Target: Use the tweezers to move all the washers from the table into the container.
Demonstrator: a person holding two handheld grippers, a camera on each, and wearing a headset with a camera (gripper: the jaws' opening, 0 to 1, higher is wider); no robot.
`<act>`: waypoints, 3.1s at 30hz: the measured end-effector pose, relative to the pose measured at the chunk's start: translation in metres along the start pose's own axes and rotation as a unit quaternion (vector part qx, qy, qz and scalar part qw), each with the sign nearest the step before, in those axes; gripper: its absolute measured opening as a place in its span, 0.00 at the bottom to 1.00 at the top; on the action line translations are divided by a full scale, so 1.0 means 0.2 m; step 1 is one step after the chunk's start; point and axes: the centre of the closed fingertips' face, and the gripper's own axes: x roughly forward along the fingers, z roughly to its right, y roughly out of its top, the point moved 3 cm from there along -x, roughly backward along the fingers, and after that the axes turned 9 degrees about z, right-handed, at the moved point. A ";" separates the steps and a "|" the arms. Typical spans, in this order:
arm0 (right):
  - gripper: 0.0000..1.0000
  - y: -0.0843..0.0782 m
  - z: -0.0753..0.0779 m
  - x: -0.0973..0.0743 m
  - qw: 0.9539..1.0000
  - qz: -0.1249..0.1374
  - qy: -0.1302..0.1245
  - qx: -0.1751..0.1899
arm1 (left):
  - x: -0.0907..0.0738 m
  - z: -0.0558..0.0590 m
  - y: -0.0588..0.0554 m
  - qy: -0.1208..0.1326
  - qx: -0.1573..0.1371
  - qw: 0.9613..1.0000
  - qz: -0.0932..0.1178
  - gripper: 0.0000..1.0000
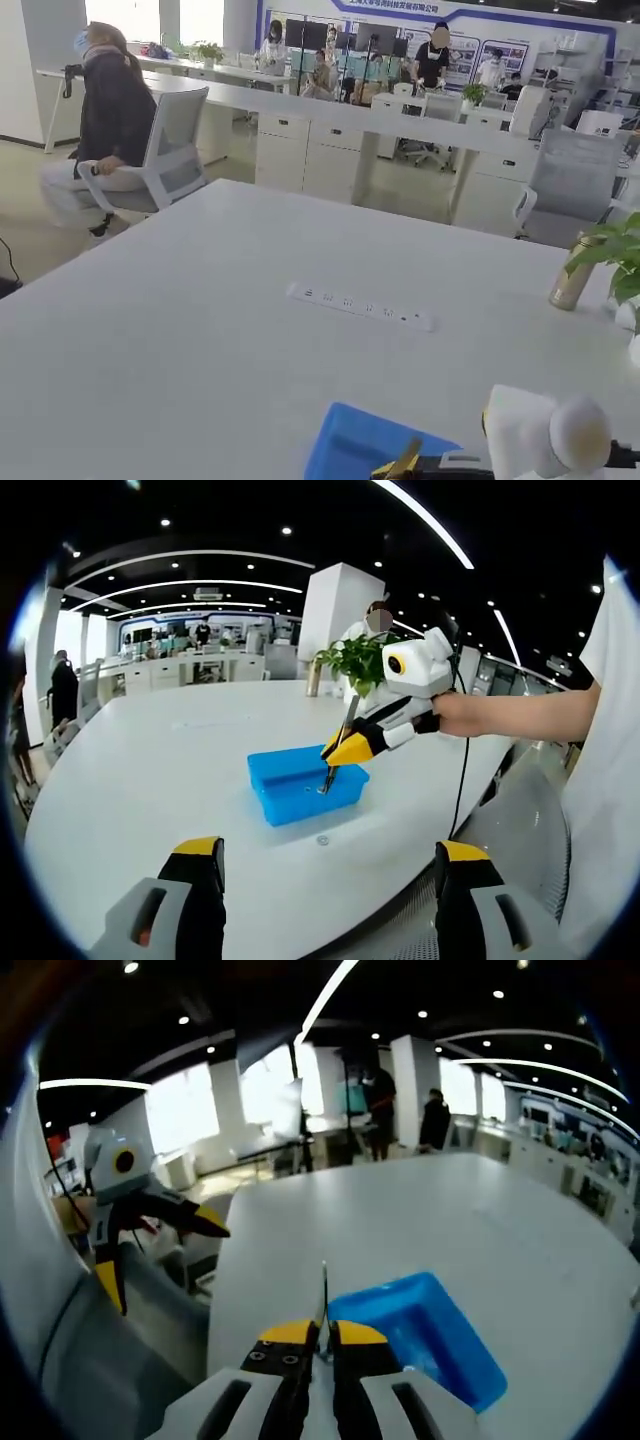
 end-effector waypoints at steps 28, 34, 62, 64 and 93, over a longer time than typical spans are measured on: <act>0.03 0.03 0.23 0.07 0.998 -0.016 -0.043 0.033 | -0.02 -0.01 0.00 0.008 -0.002 1.000 0.000 0.88; 0.03 0.02 0.24 0.10 0.998 -0.027 -0.046 0.035 | -0.02 -0.01 0.00 0.009 -0.002 1.000 0.001 0.88; 0.03 -0.16 0.35 0.20 0.992 -0.075 -0.066 0.079 | -0.03 -0.04 -0.01 0.010 -0.009 1.000 0.004 0.87; 0.03 -0.16 0.35 0.21 0.992 -0.077 -0.066 0.078 | -0.04 -0.04 -0.01 0.011 -0.011 1.000 0.004 0.87; 0.04 -0.17 0.36 0.15 0.991 -0.073 -0.083 0.075 | -0.04 -0.03 -0.01 0.020 -0.012 1.000 0.003 0.86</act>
